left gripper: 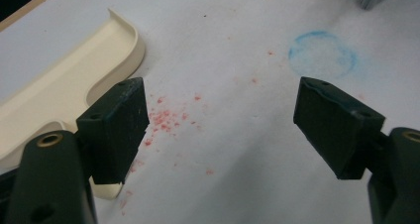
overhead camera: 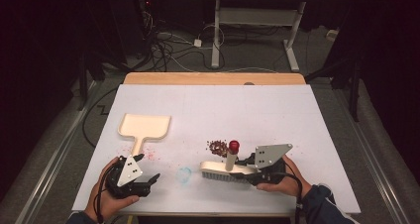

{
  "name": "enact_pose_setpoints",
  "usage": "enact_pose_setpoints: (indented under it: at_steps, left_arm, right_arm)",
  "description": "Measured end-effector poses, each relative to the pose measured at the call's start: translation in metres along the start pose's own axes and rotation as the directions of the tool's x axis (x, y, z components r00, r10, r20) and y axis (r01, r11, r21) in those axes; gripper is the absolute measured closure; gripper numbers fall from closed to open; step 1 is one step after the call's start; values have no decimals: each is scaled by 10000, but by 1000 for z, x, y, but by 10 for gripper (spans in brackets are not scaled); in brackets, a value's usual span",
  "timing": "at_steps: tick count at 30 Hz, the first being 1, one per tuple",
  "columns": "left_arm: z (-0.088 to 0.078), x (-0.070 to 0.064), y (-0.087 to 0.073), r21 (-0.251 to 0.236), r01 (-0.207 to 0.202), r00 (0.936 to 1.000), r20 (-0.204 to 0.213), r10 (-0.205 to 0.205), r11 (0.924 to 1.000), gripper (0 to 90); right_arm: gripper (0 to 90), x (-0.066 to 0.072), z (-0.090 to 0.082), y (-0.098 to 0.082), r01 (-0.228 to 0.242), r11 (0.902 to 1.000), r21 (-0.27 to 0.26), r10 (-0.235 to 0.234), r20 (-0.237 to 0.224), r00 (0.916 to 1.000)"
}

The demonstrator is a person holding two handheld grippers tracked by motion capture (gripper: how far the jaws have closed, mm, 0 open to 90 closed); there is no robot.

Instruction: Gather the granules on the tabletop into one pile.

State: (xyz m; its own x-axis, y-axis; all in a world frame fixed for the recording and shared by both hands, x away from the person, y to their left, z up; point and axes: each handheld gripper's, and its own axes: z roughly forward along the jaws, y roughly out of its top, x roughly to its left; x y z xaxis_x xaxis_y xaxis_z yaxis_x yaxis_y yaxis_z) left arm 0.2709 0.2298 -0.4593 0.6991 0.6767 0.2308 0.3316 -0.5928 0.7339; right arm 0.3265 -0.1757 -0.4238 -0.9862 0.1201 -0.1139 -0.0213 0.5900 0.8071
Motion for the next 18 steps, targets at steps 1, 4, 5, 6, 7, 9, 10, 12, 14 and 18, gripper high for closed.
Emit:
enact_pose_setpoints:
  at_steps: [1, 4, 5, 6, 7, 9, 10, 12, 14, 18]
  left_arm:
    - [0, 0, 0, -2, -4, 10000, 7, 4, 10000, 206]
    - [2, 0, -1, 27, 30, 10000, 62, -30, 10000, 206]
    - [2, 0, -1, 59, 25, 10000, 78, -25, 10000, 206]
    - [2, 0, -1, 79, 10, 10000, 87, -11, 10000, 206]
    - [3, 0, -1, 82, 31, 10000, 92, -31, 10000, 206]
    - [3, 0, 0, 90, 16, 9999, 113, -17, 10000, 206]
    - [4, 0, 0, 96, 29, 9999, 133, -30, 9999, 206]
    - [5, -1, 0, 137, 8, 9999, 161, -10, 9999, 206]
    - [5, -1, 0, 164, -20, 9998, 196, 17, 9999, 206]
    - [5, 0, -1, 201, -14, 9998, 216, 10, 9998, 206]
  right_arm:
    - [676, -4, 2, -2, -5, 9998, -202, 1, -158, 9999]
    - [676, -18, 7, -2, 159, 9994, -306, -164, -163, 9997]
    - [676, -23, 8, -1, 166, 9993, -350, -172, -172, 9997]
    - [675, -29, 11, -1, 170, 9991, -385, -177, -191, 9997]
    - [676, -33, 13, 0, 191, 9988, -445, -201, -233, 9995]
    - [676, -41, 18, 2, 223, 9986, -486, -238, -311, 9992]
    - [676, -45, 20, 3, 271, 9983, -507, -286, -295, 9992]
    - [676, -51, 24, 7, 329, 9986, -408, -330, -24, 9995]
    - [676, -57, 27, 8, 216, 9982, -561, -221, -88, 9997]
    - [676, -63, 30, 9, 127, 9985, -529, -119, 139, 9998]
